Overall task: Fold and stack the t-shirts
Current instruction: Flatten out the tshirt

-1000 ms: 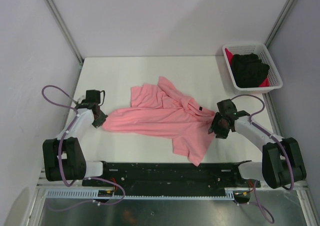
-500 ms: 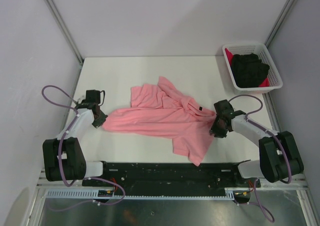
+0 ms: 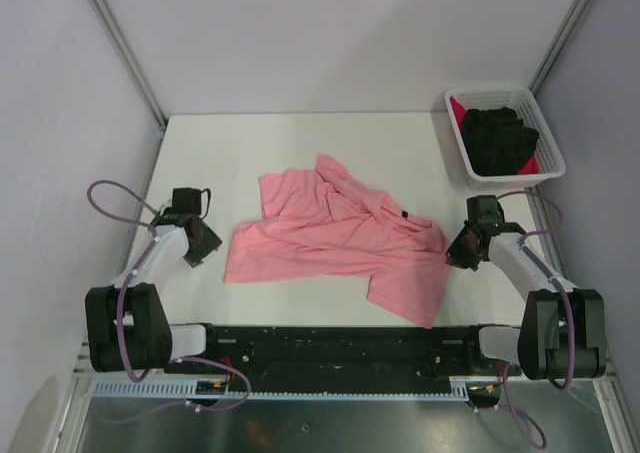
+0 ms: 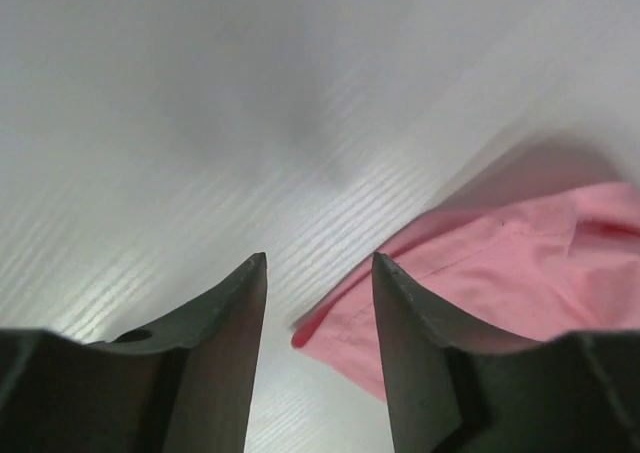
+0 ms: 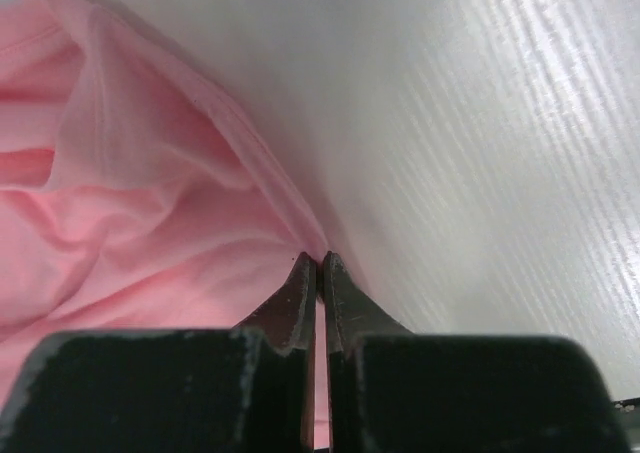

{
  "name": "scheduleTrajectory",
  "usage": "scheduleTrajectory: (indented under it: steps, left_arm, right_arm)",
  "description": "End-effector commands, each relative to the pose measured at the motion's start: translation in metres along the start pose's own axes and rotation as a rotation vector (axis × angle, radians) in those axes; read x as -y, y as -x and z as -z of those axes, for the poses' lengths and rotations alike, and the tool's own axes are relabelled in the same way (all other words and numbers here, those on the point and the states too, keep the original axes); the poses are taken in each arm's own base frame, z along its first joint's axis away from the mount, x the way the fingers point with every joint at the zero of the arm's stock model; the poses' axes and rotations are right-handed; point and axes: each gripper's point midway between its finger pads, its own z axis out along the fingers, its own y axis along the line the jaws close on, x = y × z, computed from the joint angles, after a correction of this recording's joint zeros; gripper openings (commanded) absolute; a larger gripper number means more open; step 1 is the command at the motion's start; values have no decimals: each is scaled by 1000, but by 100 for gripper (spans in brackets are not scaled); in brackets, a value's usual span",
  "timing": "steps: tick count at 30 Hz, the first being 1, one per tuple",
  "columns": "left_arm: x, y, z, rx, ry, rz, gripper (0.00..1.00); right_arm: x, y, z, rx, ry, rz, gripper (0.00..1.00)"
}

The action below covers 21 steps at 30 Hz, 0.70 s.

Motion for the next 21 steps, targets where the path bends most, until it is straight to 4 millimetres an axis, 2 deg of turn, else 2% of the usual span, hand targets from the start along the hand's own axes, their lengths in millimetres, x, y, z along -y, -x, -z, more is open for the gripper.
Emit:
scheduleTrajectory:
  steps: [1, 12, 16, 21]
  left_arm:
    - [4, -9, 8, -7, -78, 10, 53]
    - [3, -59, 11, -64, -126, -48, 47]
    - [7, -71, 8, -84, -115, -63, 47]
    - [7, -74, 3, -79, -69, -71, 47]
  right_arm:
    - [-7, -5, 4, -40, 23, 40, 0]
    - [-14, -7, -3, -57, 46, 56, 0]
    - [-16, -6, -4, -56, 56, 60, 0]
    - [-20, -7, -4, -61, 70, 63, 0]
